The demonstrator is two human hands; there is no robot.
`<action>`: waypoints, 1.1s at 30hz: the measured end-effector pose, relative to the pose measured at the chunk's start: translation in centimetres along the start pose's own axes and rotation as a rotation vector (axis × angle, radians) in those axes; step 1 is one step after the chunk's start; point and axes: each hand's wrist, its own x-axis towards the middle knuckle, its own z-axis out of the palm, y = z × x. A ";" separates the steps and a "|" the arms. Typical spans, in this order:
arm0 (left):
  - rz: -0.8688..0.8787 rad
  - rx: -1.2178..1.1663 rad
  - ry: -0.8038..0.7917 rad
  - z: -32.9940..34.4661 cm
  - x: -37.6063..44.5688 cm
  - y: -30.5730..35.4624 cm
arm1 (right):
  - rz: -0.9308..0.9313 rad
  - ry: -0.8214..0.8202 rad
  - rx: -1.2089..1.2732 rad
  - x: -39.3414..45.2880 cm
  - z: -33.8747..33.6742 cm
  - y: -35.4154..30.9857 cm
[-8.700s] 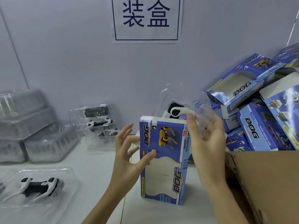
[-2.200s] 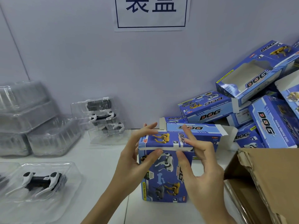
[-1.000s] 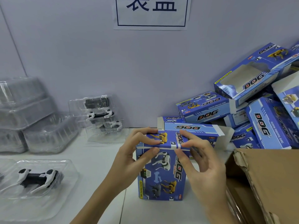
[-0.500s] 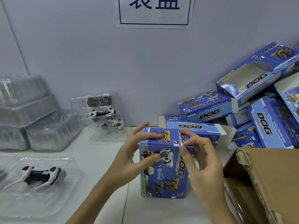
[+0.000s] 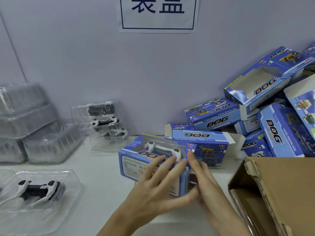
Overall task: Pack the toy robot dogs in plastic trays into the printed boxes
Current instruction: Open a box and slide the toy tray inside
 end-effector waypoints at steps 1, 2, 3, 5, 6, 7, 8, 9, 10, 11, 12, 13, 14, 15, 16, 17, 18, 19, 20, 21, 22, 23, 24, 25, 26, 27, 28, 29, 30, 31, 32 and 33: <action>0.011 -0.016 -0.017 -0.1 0.1 0.4 | 0.007 -0.008 0.004 0.0 -0.2 0.1; 0.000 -0.049 -0.036 -0.2 0.1 0.7 | 0.009 -0.024 0.020 0.0 -0.4 0.1; -0.022 -0.090 -0.060 -0.3 0.1 0.9 | 0.007 -0.035 0.033 0.0 -0.6 0.2; -0.081 -0.206 -0.125 -0.8 0.1 1.4 | 0.006 0.001 0.019 0.3 -0.9 0.6; -0.122 -0.272 -0.140 -1.0 0.1 1.4 | 0.003 0.048 -0.011 0.5 -0.9 0.8; -0.175 -0.322 -0.119 -1.1 0.3 1.2 | -0.003 0.096 -0.034 0.7 -1.1 1.0; -0.246 -0.340 -0.072 -1.2 0.4 0.8 | -0.004 0.134 -0.036 1.0 -1.2 1.1; -0.339 -0.326 -0.024 -1.1 0.5 0.1 | 0.000 0.153 -0.031 1.1 -1.2 1.1; -0.457 -0.293 0.008 -1.0 0.4 -0.8 | 0.001 0.159 -0.020 1.2 -1.3 1.0; -0.607 -0.258 0.024 -0.9 0.1 -1.7 | -0.003 0.157 -0.004 1.3 -1.3 0.9; -0.788 -0.251 0.028 -1.0 -0.3 -2.9 | -0.010 0.152 0.011 1.4 -1.4 0.8; -0.996 -0.321 0.010 -1.2 -0.9 -4.1 | -0.024 0.149 0.021 1.5 -1.5 0.7; -1.205 -0.492 -0.029 -1.5 -1.1 -5.4 | -0.039 0.152 0.035 1.5 -1.5 0.6; -1.379 -0.726 -0.065 -1.6 -0.9 -6.4 | -0.062 0.143 0.055 1.5 -1.4 0.5; -1.486 -0.932 -0.110 -1.7 -0.7 -7.3 | -0.091 0.122 0.073 1.5 -1.3 0.4; -1.480 -1.100 -0.150 -2.0 -1.1 -7.9 | -0.121 0.089 0.079 1.5 -1.2 0.2; -1.422 -1.225 -0.168 -2.3 -1.5 -8.1 | -0.147 0.049 0.074 1.3 -1.1 0.1; -1.408 -1.301 -0.156 -2.3 -1.9 -8.1 | -0.167 0.010 0.055 1.1 -1.0 0.0; -1.415 -1.365 -0.143 -2.2 -2.1 -8.2 | -0.185 -0.025 0.015 0.8 -0.9 -0.2; -1.427 -1.424 -0.129 -2.3 -1.9 -8.2 | -0.210 -0.050 -0.055 0.6 -0.9 -0.3; -1.406 -1.472 -0.110 -2.5 -1.9 -8.1 | -0.247 -0.059 -0.150 0.2 -0.9 -0.6; -1.395 -1.490 -0.075 -2.9 -2.1 -8.0 | -0.287 -0.067 -0.247 -0.1 -1.0 -0.9; -1.393 -1.482 -0.046 -3.2 -2.1 -8.0 | -0.323 -0.076 -0.326 -0.6 -1.2 -1.4; -1.401 -1.456 -0.022 -3.2 -1.9 -8.1 | -0.334 -0.088 -0.368 -0.9 -1.4 -2.0; -1.417 -1.431 0.009 -3.3 -1.6 -8.2 | -0.310 -0.102 -0.364 -1.3 -1.6 -2.6; -1.433 -1.419 0.038 -3.2 -1.5 -8.3 | -0.262 -0.116 -0.338 -1.6 -1.8 -3.2; -1.461 -1.419 0.068 -3.2 -1.5 -8.4 | -0.221 -0.131 -0.303 -2.0 -2.1 -3.7; -1.478 -1.434 0.107 -3.1 -1.6 -8.5 | -0.204 -0.135 -0.276 -2.3 -2.2 -4.2; -1.489 -1.468 0.148 -3.1 -1.6 -8.6 | -0.207 -0.122 -0.251 -2.6 -2.1 -4.6; -1.485 -1.502 0.184 -3.2 -1.6 -8.9 | -0.230 -0.096 -0.210 -2.8 -2.0 -4.9; -1.477 -1.522 0.219 -3.3 -1.4 -9.1 | -0.267 -0.056 -0.141 -3.0 -1.7 -5.3; -1.463 -1.514 0.238 -3.3 -1.3 -9.2 | -0.309 -0.001 -0.039 -3.1 -1.3 -5.6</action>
